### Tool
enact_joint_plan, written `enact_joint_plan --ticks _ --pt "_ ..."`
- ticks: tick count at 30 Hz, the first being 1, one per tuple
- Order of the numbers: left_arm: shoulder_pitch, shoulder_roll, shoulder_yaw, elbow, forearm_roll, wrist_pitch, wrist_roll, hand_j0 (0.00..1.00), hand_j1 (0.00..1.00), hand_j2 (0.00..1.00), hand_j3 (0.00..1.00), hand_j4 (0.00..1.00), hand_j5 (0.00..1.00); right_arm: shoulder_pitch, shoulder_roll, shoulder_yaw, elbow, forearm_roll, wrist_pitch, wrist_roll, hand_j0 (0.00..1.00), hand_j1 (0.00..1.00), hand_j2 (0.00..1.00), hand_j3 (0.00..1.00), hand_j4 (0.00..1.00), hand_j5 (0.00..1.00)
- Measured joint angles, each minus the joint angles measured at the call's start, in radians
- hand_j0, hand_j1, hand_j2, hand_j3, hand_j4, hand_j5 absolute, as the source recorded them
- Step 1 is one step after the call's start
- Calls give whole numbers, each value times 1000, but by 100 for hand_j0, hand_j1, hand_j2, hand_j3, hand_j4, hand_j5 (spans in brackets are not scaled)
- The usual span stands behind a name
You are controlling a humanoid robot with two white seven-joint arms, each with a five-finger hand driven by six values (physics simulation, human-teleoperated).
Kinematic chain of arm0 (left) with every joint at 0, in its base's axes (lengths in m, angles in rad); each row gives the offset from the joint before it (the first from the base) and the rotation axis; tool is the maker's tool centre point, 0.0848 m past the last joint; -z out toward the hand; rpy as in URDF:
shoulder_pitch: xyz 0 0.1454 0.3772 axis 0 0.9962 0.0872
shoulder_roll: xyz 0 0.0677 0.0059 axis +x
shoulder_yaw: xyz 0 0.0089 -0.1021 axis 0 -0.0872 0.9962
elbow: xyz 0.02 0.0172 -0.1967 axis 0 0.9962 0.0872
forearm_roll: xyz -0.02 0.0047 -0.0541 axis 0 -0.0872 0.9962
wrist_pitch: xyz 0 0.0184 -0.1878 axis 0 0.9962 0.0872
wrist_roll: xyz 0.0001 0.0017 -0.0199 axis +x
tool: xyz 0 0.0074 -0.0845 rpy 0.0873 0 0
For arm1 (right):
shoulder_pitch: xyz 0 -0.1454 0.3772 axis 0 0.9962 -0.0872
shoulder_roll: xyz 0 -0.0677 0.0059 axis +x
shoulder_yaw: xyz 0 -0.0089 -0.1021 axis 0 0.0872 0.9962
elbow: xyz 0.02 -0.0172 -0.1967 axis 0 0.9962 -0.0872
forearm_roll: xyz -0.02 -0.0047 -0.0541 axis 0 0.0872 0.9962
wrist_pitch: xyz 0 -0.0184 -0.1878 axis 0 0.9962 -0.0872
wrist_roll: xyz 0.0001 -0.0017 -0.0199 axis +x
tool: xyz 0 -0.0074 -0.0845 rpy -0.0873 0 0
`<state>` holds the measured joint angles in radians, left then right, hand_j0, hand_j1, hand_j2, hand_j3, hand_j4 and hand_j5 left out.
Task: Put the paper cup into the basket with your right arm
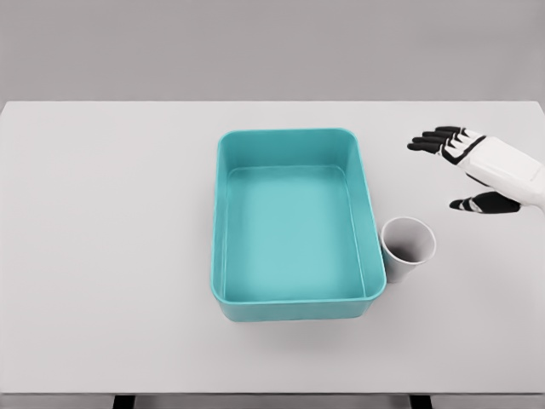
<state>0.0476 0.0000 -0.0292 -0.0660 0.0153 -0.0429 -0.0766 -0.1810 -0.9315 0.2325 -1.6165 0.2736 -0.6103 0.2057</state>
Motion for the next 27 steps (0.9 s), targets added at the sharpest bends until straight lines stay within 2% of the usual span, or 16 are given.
enact_joint_plan --ticks 3,6,10,13,16,20,23,27 --pt "0 0 0 0 0 0 0 100 100 100 100 100 100 3 -15 5 9 -25 -1 -1 100 100 100 100 100 100" --pt "0 0 0 0 0 0 0 100 100 100 100 100 100 23 -47 11 51 -146 -2 0 100 100 100 100 100 100" --pt "0 0 0 0 0 0 0 100 100 100 100 100 100 132 -99 62 96 -487 -2 -1 100 100 100 100 100 100" --pt "0 0 0 0 0 0 0 100 100 100 100 100 100 146 -130 114 107 -739 -2 -1 100 100 100 100 100 100" --pt "0 0 0 0 0 0 0 100 100 100 100 100 100 146 -139 176 108 -898 -1 0 100 100 100 100 100 100" --pt "0 0 0 0 0 0 0 100 100 100 100 100 100 172 -138 257 107 -983 -1 0 100 100 100 100 100 100" --pt "0 0 0 0 0 0 0 100 100 100 100 100 100 206 -139 290 106 -997 -1 4 100 100 100 100 100 100" --pt "0 0 0 0 0 0 0 100 100 100 100 100 100 207 -141 313 106 -988 -1 6 100 100 100 100 100 100"
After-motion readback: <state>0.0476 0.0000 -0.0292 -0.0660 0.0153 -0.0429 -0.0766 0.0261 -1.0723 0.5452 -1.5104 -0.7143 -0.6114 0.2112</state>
